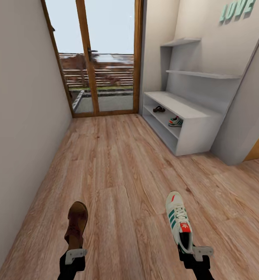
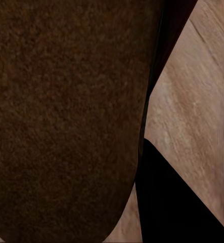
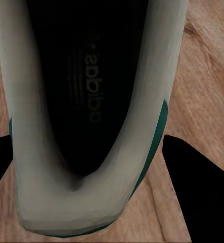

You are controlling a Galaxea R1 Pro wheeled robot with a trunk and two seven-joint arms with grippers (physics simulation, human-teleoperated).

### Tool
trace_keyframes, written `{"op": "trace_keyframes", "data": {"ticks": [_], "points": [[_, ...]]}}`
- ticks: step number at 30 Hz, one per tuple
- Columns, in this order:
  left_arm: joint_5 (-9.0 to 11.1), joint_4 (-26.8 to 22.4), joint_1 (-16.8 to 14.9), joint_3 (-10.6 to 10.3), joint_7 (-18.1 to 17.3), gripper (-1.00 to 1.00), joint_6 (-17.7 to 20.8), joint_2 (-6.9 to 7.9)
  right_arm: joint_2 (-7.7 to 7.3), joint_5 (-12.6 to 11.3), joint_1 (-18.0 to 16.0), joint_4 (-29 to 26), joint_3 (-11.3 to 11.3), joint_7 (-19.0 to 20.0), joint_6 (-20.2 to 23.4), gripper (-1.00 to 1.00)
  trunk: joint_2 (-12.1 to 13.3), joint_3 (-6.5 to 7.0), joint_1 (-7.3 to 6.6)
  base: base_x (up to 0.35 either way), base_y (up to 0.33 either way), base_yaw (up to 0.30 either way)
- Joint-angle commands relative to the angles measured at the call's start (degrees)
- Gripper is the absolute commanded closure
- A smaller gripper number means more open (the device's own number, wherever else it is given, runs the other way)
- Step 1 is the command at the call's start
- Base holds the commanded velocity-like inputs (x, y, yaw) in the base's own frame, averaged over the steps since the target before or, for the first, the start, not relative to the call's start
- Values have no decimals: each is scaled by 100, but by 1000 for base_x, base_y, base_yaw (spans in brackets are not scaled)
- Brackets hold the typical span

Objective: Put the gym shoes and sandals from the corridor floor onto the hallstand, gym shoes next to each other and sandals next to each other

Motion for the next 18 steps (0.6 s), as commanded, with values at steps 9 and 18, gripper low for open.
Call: {"op": "trace_keyframes", "data": {"ticks": [9,18], "points": [[-39,84,9,18,-38,100,-214,-17,-7,35,-5,-20,-52,52,-191,100,-2,-5,2,292,-170,0],[-22,62,7,34,-30,100,-229,-10,-7,53,-5,84,-48,36,-191,100,-2,-5,2,327,-58,0]]}}
